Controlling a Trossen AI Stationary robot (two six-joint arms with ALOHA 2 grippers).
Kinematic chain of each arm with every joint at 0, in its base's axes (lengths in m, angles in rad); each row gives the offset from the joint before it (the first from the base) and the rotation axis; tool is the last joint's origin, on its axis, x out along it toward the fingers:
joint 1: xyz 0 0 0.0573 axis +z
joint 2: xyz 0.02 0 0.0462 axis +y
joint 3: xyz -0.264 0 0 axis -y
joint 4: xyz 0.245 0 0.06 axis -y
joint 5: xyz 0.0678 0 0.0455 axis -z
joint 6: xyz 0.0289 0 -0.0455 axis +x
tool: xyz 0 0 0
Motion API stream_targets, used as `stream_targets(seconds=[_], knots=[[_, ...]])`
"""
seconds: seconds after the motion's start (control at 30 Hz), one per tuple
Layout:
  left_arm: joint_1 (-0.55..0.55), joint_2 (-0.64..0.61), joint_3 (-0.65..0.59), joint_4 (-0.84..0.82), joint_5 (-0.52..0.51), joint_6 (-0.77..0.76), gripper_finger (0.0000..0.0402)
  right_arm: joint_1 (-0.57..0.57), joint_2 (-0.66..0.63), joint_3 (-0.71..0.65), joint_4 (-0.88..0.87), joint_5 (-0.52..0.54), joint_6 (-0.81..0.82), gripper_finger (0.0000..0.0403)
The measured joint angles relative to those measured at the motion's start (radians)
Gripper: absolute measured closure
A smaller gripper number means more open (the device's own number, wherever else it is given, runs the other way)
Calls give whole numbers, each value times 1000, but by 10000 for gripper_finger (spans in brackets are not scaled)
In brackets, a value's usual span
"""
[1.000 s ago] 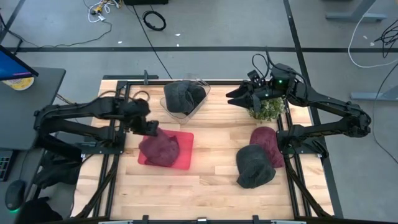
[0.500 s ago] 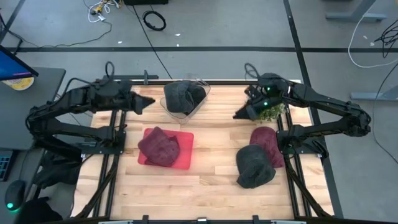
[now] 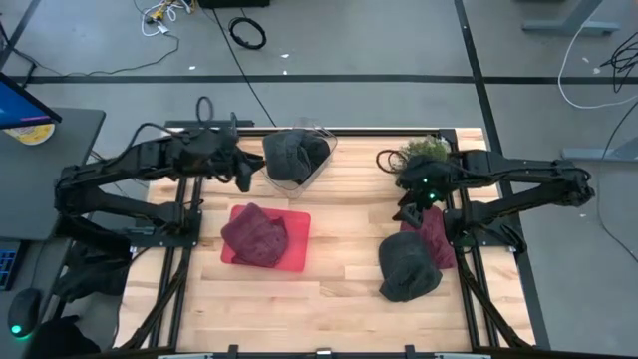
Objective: Pick & Place hat
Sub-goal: Put the black cap into the transparent bin
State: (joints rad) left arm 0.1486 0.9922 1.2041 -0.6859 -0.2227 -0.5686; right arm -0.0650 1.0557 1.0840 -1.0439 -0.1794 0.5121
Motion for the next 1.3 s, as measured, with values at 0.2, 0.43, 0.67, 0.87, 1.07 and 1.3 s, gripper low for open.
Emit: stream_targets(seconds=[0.2,0.43,0.67,0.87,1.07,1.3], knots=[[-1,94,0,31,103,38,298,18,106,0,-1,-60,-181,128],[-38,145,-1,54,129,34,298,17,283,0,-113,-124,-428,128],[-108,140,-1,58,96,33,298,0,425,0,-148,-116,-677,128],[-159,133,-1,56,68,30,298,0,534,0,-131,-109,-775,128],[-190,117,-1,64,39,30,298,0,615,0,-131,-109,-835,128],[-193,110,-1,62,39,31,298,0,650,0,-139,-128,-855,131]])
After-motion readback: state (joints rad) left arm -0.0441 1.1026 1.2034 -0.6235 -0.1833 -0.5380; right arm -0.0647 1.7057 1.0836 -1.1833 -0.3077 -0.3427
